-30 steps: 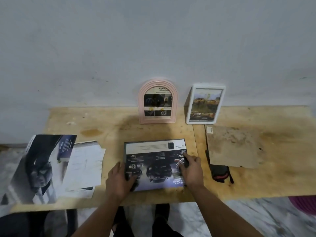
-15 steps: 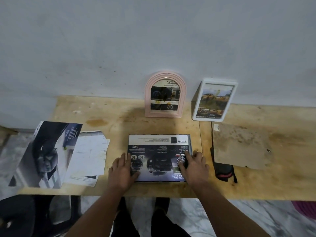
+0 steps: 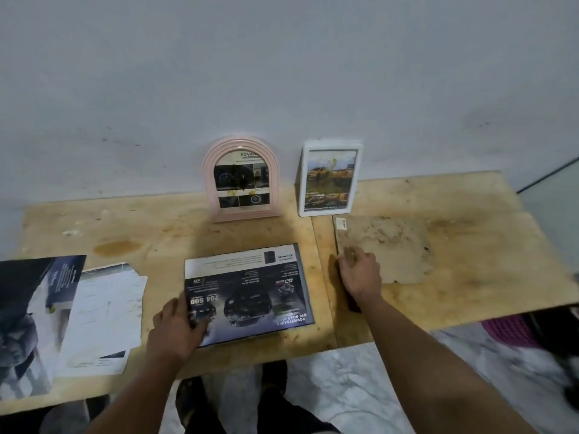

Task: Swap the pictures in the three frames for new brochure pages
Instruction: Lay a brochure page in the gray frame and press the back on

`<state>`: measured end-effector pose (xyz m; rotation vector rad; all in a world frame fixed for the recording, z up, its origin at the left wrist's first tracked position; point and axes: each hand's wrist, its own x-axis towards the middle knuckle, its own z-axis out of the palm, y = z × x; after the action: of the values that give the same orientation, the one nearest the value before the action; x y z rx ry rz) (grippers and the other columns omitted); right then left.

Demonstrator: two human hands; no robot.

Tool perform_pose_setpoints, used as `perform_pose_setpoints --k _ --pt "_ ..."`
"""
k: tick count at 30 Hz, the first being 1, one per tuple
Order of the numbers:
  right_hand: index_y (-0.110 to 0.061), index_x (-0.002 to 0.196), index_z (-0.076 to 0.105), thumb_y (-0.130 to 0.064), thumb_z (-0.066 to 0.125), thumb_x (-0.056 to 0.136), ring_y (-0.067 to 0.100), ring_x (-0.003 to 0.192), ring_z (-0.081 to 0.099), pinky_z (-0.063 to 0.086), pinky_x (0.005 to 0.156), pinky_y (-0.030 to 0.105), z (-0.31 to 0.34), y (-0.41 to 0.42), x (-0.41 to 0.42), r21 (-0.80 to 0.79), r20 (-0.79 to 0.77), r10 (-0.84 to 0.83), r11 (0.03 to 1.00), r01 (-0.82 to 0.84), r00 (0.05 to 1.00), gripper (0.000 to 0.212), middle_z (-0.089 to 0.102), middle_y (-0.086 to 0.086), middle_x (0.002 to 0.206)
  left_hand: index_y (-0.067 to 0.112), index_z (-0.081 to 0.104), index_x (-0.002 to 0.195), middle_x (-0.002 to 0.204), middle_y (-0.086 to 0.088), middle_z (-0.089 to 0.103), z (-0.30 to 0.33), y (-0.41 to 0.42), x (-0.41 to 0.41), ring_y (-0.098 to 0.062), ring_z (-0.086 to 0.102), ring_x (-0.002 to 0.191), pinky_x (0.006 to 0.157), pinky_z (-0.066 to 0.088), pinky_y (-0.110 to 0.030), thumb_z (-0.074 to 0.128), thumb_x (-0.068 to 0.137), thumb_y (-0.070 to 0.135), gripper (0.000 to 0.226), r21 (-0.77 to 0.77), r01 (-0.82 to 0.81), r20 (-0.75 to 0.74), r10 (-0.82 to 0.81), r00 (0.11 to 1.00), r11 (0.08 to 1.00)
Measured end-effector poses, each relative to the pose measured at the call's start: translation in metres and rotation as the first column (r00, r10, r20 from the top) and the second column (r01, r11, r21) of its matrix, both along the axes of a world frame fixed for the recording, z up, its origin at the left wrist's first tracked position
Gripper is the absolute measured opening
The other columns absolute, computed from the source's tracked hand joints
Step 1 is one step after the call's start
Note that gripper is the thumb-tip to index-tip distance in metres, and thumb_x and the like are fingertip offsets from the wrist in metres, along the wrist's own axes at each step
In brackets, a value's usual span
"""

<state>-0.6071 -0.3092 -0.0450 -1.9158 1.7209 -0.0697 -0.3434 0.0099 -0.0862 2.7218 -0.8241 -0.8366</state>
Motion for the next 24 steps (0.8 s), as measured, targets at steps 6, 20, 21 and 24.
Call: perform_pose_setpoints --k 6,20,21,24 --pt "-0.015 0.144 0.048 -0.036 0.053 0.098 0.04 0.133 0.039 0.035 0.108 0.05 -0.005 -0.088 -0.079 0.139 -0.147 -0.565 0.801 0.583 0.812 0.05 0.04 0.018 0.147 0.019 0.039 0.149 0.138 -0.025 0.047 -0.025 -0.002 0.005 -0.052 0.047 0.121 0.103 0.044 -0.056 0.056 0.087 0.065 0.079 0.03 -0.02 0.013 0.02 1.0 0.999" --pt "0.0 0.149 0.027 -0.02 0.087 0.077 0.043 0.126 0.054 0.052 0.095 0.047 -0.024 -0.111 -0.14 0.297 0.201 -0.723 0.688 0.662 0.661 0.096 0.053 0.024 0.14 0.011 0.045 0.144 0.134 -0.027 0.051 -0.044 -0.004 0.005 -0.053 0.051 0.117 0.101 0.042 -0.056 0.077 0.087 0.049 0.075 0.067 -0.046 0.109 0.039 0.993 0.997" --pt "-0.003 0.156 0.018 -0.016 0.087 0.078 0.042 0.123 0.056 0.053 0.09 0.047 -0.02 -0.111 -0.142 0.324 0.262 -0.726 0.687 0.651 0.636 0.105 0.052 0.024 0.141 0.01 0.045 0.143 0.133 -0.026 0.051 -0.044 -0.005 0.005 -0.052 0.051 0.117 0.1 0.042 -0.056 0.078 0.087 0.048 0.075 0.071 -0.049 0.106 0.042 0.993 0.996" --pt "-0.019 0.161 -0.003 -0.007 0.083 0.08 0.033 0.071 0.064 0.048 0.051 0.036 -0.002 -0.108 -0.148 0.44 0.308 -0.678 0.724 0.531 0.668 0.119 0.064 0.026 0.105 0.012 0.045 0.142 0.133 -0.024 0.051 -0.043 -0.007 0.006 -0.051 0.051 0.117 0.1 0.042 -0.054 0.076 0.087 0.051 0.074 0.09 -0.063 0.078 0.056 0.995 0.994"
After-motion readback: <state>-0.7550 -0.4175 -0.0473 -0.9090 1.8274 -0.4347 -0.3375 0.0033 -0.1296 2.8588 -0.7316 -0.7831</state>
